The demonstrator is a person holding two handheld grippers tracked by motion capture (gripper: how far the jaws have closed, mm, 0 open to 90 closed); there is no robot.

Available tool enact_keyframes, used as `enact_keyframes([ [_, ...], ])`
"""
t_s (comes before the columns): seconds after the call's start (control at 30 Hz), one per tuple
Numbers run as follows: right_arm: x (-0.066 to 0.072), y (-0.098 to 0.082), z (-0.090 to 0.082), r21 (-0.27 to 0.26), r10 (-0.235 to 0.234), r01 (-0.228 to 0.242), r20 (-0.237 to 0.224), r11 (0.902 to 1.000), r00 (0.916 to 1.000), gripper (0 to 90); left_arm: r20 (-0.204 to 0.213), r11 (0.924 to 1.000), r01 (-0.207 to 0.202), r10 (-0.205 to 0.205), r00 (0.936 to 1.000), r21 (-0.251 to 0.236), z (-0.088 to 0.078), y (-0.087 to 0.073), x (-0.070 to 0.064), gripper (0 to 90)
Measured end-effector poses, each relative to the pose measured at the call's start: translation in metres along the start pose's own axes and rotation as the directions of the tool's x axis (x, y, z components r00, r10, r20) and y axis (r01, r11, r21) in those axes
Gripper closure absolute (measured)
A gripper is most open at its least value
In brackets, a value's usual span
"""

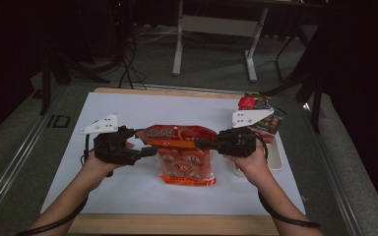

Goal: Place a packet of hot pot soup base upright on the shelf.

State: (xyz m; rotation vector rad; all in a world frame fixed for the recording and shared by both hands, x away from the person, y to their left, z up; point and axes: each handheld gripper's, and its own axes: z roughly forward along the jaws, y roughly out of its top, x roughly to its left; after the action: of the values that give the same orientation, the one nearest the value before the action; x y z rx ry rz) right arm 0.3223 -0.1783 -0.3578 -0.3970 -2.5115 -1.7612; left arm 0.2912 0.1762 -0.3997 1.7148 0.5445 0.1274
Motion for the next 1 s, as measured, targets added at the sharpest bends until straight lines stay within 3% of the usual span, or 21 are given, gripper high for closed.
enact_keyframes([
  [0.07, 0.0, 0.003, -0.004, -0.01, -0.003, 0.003, 0.003, 0.9999, 1.0, 90.0, -0.014, 0.9999, -0.015, 0.015, 0.9998, -0.001, -0.001, -0.002, 0.0, 17.2],
  [0.23, -0.001, 0.012, -0.017, -0.04, 0.0, 0.001, 0.026, 0.9992, 0.9997, 90.0, -0.047, 1.0, -0.008, 0.008, 0.9989, -0.002, -0.002, -0.01, 0.002, 13.6],
  [0.4, -0.002, 0.019, -0.031, -0.06, -0.001, 0.005, 0.063, 0.9982, 0.998, 90.0, -0.065, 1.0, 0.003, -0.003, 0.9979, 0.006, -0.002, -0.022, 0.005, 1.6],
  [0.6, -0.008, 0.023, -0.053, -0.093, 0.017, -0.007, 0.111, 0.9957, 0.9936, 90.0, -0.098, 1.0, 0.009, -0.009, 0.9951, -0.003, -0.003, -0.035, 0.006, 1.5],
  [0.7, -0.009, 0.025, -0.066, -0.111, 0.019, -0.004, 0.137, 0.9938, 0.9904, 90.0, -0.106, 0.9998, 0.01, -0.009, 0.9944, 0.015, -0.003, -0.042, 0.006, 1.5],
  [1.0, -0.015, 0.026, -0.108, -0.159, 0.044, -0.003, 0.253, 0.9873, 0.9665, 90.0, -0.104, 0.9988, -0.008, 0.013, 0.9945, 0.048, 0.003, -0.061, 0.0, 1.6],
])
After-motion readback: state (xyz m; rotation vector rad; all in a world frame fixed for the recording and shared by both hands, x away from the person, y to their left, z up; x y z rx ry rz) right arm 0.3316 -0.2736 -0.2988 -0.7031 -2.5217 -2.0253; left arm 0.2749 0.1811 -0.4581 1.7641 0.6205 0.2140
